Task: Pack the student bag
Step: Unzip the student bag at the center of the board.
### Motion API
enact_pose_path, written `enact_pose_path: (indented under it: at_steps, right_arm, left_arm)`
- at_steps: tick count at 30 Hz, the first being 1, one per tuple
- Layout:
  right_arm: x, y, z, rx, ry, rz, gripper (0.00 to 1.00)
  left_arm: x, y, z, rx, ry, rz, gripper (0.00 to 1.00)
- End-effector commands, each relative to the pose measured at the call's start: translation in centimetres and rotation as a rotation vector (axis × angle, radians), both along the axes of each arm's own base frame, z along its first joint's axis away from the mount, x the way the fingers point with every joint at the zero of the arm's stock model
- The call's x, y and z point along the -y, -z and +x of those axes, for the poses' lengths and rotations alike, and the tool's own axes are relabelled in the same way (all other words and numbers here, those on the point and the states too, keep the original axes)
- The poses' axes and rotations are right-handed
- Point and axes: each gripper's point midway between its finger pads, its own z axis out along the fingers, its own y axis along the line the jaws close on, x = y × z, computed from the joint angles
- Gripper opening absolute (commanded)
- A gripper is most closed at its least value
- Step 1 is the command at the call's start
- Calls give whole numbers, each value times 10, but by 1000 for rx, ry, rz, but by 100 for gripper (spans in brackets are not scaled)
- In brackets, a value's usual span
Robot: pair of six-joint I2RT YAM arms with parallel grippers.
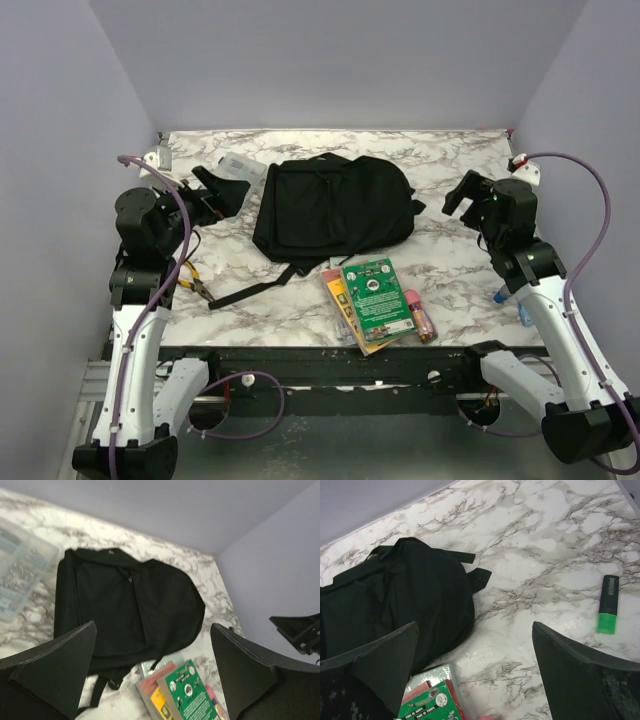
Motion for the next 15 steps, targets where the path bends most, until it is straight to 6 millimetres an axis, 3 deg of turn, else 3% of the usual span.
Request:
enact_pose_path:
  at_steps: [1, 5, 8, 12, 15]
  right_arm:
    - [-2, 3, -1, 19, -10, 3, 100]
    - [-13, 14, 2, 8, -37, 64, 100]
    - [-25, 35, 6, -44, -56, 127, 100]
    - [-61, 58, 13, -146, -245, 163, 100]
    - [-94, 65, 16, -153, -404, 232, 100]
  left_arm:
    - [17, 41, -13, -146, 127, -21, 98]
    - [-8, 48, -14, -128, -25, -36, 98]
    - [-22, 49, -17, -56, -113, -44, 98]
    - [-30, 62, -25, -42, -164, -41, 98]
    - [-21, 69, -29, -40, -98, -5, 98]
